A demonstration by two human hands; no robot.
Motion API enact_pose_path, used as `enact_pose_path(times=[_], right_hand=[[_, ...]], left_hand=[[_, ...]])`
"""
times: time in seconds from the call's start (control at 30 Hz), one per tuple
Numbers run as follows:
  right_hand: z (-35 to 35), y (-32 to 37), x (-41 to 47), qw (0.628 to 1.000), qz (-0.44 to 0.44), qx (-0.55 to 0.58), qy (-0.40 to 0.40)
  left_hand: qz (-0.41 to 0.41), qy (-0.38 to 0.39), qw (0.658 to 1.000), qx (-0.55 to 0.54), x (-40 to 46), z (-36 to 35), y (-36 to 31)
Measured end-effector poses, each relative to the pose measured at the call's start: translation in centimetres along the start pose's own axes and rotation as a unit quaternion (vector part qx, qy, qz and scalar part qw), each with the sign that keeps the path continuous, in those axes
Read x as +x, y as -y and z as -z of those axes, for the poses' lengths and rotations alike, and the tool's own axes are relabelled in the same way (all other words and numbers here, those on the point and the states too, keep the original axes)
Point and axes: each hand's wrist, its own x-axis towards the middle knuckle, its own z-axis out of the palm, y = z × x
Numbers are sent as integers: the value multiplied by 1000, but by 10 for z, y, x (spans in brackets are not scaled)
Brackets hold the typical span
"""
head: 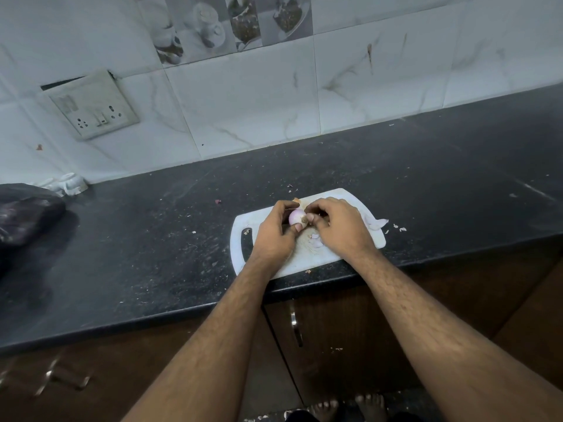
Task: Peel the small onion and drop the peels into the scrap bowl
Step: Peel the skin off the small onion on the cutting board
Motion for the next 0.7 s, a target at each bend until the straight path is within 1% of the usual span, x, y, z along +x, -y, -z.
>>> enact_pose_path(times=[0.07,0.17,0.37,0.7], right_hand=[[-2,-2,1,1000,-13,-5,-7],[-4,-4,3,999,-32,-5,-10],[-4,-4,3,999,-29,24,-1],[-2,-2,4,1000,-24,19,4]], left_hand=[[-10,16,1000,9,0,0,0],[-16,17,999,36,3,-2,3],[-1,-1,1000,24,3,-2,4],[0,-3,1000,17,1,0,-1]])
